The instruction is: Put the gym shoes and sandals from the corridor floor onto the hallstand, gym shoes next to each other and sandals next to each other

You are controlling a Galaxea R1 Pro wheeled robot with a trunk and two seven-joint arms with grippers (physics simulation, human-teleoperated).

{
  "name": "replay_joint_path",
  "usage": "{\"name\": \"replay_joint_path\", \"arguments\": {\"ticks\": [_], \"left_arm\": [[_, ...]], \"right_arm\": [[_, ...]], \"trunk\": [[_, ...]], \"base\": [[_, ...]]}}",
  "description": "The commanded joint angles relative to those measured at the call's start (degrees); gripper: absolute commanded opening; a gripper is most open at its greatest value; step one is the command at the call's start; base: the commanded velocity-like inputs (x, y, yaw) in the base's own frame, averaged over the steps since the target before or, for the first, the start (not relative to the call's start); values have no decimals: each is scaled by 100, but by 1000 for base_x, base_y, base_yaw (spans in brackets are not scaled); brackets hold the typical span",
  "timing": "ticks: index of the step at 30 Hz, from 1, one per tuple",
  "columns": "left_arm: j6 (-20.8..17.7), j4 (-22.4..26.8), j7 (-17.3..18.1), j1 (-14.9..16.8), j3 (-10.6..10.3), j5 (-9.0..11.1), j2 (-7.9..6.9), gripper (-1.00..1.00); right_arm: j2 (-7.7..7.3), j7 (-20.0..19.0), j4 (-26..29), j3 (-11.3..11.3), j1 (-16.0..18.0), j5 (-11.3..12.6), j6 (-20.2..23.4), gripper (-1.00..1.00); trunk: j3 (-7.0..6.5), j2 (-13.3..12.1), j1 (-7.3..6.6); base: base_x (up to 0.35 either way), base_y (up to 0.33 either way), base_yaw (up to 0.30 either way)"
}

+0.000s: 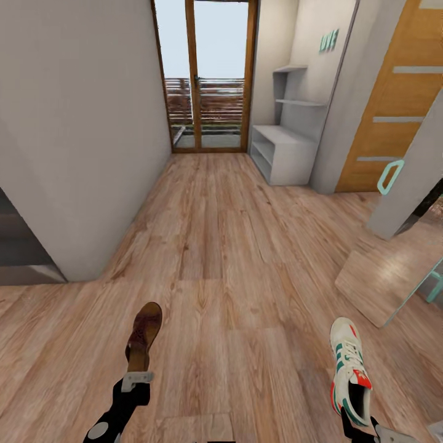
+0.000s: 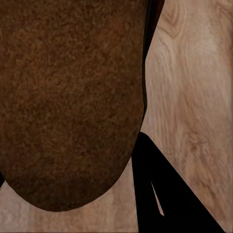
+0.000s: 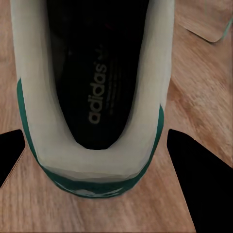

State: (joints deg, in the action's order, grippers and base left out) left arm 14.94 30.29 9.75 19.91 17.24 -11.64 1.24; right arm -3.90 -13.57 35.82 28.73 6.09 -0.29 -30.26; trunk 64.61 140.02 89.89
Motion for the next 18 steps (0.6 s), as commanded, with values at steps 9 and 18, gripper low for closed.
{"name": "replay_joint_path", "arguments": {"ticks": [9,18], "left_arm": [[19,3,36,4,50,-69,9,-100],[18,-3,36,4,51,-67,16,-100]], "right_arm": [[3,-49,-5,28,6,-8,-15,-100],[11,-49,-13,28,6,-14,-15,-100]], "trunk": [[-4,2,2],[-57,2,2]], "base": [[335,0,-21],[335,0,-1]]}}
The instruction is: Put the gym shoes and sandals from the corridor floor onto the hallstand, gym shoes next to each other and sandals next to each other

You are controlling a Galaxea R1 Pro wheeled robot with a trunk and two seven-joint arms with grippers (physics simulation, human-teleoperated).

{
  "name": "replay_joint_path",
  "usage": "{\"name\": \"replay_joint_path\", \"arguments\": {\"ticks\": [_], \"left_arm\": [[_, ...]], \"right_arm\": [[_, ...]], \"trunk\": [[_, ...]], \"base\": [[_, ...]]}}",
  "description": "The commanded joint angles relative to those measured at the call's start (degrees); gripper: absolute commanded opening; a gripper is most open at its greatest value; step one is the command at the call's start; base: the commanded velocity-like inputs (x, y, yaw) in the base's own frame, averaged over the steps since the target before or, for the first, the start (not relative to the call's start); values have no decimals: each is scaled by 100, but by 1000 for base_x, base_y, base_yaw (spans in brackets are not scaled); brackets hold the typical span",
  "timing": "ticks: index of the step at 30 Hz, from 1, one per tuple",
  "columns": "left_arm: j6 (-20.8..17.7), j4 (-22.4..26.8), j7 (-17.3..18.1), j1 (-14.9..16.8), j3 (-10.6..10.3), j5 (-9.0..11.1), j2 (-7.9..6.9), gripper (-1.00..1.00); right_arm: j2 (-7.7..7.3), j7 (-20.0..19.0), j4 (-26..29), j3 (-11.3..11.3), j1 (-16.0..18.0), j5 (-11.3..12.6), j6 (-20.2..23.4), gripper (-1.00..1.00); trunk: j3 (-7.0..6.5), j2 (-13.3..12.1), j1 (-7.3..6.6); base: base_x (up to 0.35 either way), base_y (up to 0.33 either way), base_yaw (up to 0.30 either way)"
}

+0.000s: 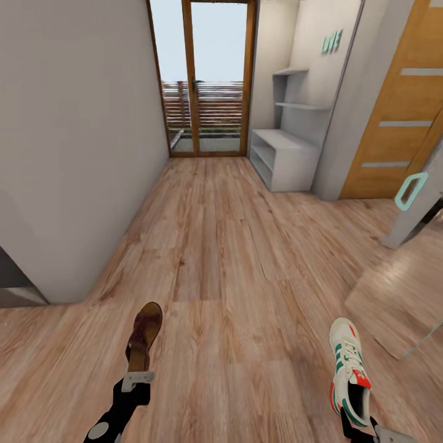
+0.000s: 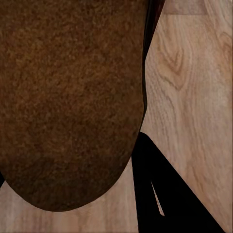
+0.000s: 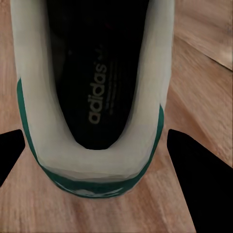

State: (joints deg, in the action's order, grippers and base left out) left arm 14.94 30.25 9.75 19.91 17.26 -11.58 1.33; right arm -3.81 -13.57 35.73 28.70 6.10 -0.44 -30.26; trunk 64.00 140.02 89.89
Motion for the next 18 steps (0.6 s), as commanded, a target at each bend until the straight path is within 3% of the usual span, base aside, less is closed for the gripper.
{"name": "replay_joint_path", "arguments": {"ticks": [1,18], "left_arm": [[18,3,36,4,50,-73,8,-100],[18,-2,36,4,50,-73,8,-100]], "right_arm": [[3,-49,-5,30,5,0,-15,-100],[4,-49,-5,30,5,3,-15,-100]], "trunk": [[1,1,2],[-6,1,2]], "base": [[335,0,0],[335,0,0]]}}
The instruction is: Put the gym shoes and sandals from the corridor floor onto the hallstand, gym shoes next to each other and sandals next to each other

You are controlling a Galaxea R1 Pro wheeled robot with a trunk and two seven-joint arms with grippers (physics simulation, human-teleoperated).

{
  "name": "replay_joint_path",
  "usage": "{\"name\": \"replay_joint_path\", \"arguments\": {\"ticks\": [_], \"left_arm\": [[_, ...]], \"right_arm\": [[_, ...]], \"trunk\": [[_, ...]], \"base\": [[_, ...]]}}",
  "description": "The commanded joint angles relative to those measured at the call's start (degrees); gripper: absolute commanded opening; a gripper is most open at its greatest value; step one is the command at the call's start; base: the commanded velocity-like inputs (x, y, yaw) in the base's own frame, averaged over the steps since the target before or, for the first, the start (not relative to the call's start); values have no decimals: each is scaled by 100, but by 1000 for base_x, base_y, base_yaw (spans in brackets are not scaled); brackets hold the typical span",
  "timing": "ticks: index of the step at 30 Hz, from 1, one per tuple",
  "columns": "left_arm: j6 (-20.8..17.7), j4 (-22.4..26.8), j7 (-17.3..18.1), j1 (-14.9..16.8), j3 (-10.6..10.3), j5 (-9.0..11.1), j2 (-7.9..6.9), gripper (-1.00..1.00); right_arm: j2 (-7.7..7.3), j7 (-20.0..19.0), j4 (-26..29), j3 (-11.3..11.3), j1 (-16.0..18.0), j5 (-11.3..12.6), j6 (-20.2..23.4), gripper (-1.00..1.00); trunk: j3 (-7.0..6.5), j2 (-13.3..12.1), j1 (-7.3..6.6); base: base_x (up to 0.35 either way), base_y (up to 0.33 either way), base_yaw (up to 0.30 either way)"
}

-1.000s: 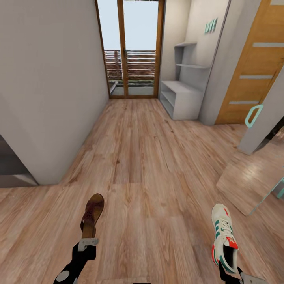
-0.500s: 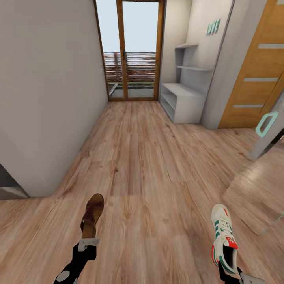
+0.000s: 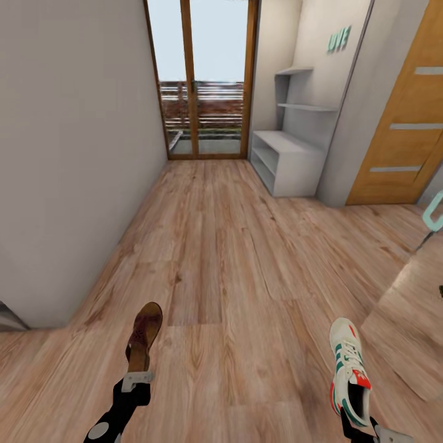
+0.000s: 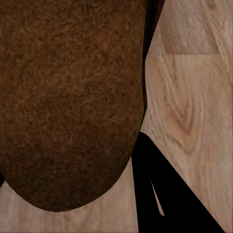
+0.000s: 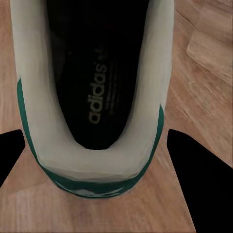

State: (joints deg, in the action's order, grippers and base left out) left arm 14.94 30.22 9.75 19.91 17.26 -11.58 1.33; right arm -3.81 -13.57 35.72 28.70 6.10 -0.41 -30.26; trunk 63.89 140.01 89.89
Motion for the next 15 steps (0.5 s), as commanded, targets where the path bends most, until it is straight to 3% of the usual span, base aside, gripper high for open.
{"name": "replay_joint_path", "arguments": {"ticks": [1,15], "left_arm": [[18,2,36,4,50,-72,8,-100],[21,4,36,4,47,-72,14,-100]], "right_arm": [[3,-49,-4,30,6,0,-15,-100],[3,-37,-232,31,6,15,-15,-100]], "trunk": [[4,2,2],[4,2,2]], "base": [[335,0,0],[335,0,0]]}}
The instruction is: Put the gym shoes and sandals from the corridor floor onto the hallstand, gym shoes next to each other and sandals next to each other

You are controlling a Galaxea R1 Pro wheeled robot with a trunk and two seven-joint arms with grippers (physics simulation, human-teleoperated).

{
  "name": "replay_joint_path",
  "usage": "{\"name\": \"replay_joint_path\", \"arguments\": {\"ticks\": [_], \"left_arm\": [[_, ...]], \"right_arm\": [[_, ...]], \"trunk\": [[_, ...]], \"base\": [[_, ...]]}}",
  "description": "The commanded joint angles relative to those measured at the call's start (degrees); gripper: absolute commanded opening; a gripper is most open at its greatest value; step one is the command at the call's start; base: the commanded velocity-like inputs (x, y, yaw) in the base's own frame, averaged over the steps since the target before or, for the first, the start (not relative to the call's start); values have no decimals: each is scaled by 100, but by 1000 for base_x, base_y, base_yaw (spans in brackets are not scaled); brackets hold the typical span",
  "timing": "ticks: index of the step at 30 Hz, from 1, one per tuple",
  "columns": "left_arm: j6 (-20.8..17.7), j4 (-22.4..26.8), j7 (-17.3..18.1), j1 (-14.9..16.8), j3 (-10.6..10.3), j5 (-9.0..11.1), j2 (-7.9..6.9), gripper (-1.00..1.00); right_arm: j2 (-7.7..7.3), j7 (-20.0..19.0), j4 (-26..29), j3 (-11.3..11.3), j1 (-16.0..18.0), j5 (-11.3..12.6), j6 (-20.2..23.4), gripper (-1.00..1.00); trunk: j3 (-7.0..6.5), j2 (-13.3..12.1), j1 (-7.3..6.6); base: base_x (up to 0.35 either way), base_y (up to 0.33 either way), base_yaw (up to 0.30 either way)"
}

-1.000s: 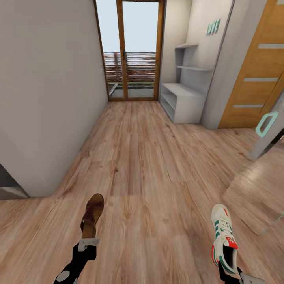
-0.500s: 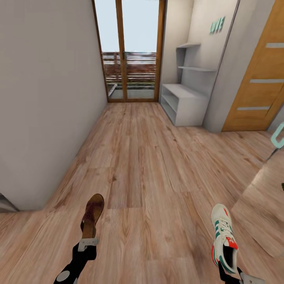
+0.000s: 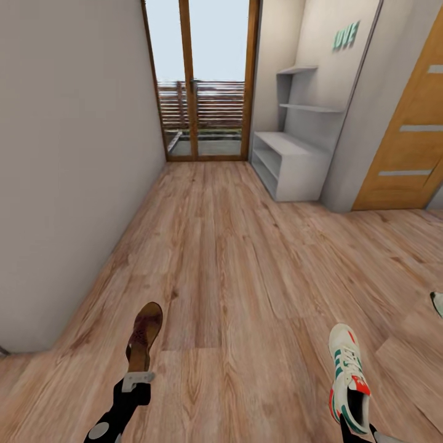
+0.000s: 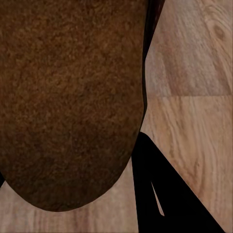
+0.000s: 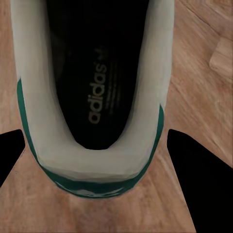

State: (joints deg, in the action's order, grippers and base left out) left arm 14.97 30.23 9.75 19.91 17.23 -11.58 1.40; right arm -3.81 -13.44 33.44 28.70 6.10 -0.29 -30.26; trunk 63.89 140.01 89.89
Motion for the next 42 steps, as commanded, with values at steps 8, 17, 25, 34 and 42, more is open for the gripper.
{"name": "replay_joint_path", "arguments": {"ticks": [8,17,25,34,42], "left_arm": [[22,6,36,3,50,-72,9,-100],[23,8,36,4,52,-72,10,-100],[22,6,36,4,51,-72,10,-100],[23,4,44,4,44,-72,10,-100],[31,9,45,3,44,-72,18,-100]], "right_arm": [[3,-37,20,47,6,13,-23,-100],[0,-44,16,43,6,12,-37,-100],[-9,-64,30,39,6,11,-84,-100],[-8,-61,65,42,6,18,-94,-100],[-6,-62,42,37,6,11,-94,-100]], "trunk": [[4,2,2],[4,2,2],[4,2,2],[4,2,2],[1,2,2]], "base": [[335,0,0],[335,0,0],[335,7,0],[335,93,0],[335,103,0]]}}
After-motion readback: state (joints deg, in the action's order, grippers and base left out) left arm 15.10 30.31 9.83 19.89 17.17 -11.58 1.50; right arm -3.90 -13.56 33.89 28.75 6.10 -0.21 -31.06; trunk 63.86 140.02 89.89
